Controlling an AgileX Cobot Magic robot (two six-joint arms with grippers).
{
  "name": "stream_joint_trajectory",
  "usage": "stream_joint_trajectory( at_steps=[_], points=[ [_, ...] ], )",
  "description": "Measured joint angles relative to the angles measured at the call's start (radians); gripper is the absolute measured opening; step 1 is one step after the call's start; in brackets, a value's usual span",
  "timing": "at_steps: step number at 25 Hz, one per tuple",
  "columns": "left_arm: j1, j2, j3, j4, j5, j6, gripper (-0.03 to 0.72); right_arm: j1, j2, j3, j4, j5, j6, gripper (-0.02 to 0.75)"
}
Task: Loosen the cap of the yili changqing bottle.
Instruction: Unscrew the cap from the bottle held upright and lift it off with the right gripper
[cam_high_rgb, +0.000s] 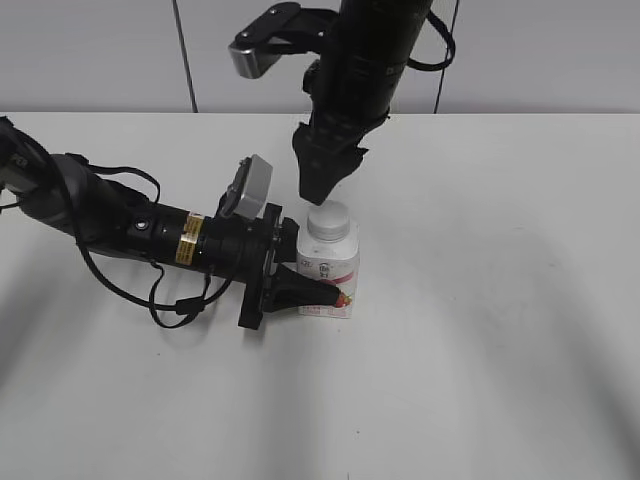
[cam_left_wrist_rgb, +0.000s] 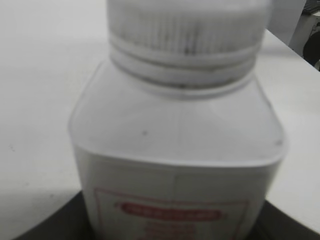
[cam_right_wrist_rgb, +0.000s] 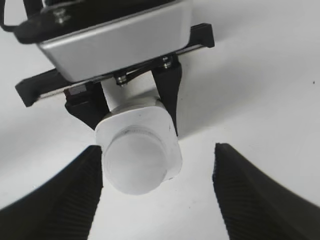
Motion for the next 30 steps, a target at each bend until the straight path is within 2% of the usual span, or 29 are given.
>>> stream_joint_trajectory(
  at_steps=[3,9,13,18,30],
  points=[
    [0.0,0.0,0.0,0.001,0.0,0.0,0.378,0.0,-0.014,0.0,-0.006,0.0,0.183,0.538],
    [-0.001,0.0,0.0,0.002,0.0,0.0,0.378,0.0,-0.024,0.0,-0.028,0.0,0.74,0.538],
    [-0.001,0.0,0.0,0.002,0.0,-0.002,0.378,0.0,-0.024,0.0,-0.037,0.0,0.951,0.538],
    [-0.001,0.0,0.0,0.001,0.0,-0.007,0.377,0.0,-0.024,0.0,-0.039,0.0,1.084,0.538],
    [-0.001,0.0,0.0,-0.006,0.0,-0.011,0.377,0.0,-0.025,0.07,-0.024,-0.002,1.191,0.538]
  ],
)
